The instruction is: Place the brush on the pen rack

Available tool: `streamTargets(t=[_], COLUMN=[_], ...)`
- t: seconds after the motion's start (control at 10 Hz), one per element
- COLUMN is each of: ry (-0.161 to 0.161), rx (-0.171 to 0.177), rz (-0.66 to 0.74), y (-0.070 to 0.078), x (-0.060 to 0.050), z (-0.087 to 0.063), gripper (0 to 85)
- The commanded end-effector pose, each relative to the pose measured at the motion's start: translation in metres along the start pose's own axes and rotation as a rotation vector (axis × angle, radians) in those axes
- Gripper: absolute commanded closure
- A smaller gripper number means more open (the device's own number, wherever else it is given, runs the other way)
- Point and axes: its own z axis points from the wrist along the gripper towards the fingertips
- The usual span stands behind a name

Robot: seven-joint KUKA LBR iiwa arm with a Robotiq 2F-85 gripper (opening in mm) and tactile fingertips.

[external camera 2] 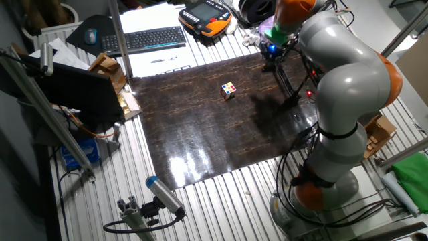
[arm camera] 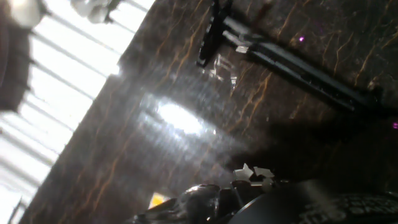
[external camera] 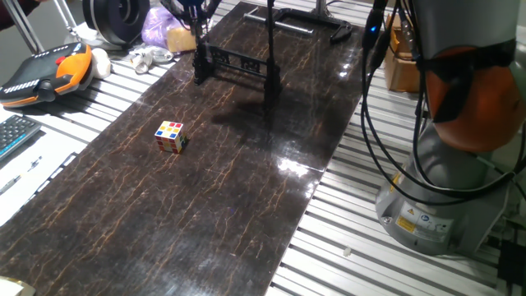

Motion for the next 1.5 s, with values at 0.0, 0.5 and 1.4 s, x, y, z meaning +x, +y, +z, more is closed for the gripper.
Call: streamTargets(t=[0.0,0.5,1.4], ry=[0.002,0.032,0.086], rx=[0.001,0.006,0.043], rz=[-0.017,-0.205,-0.561], y=[-0.001,-0.017,-0.037], x=[0.008,0.051,0.06], z=[0.0,0.017,0.009], gripper=[84.3,84.3,84.3])
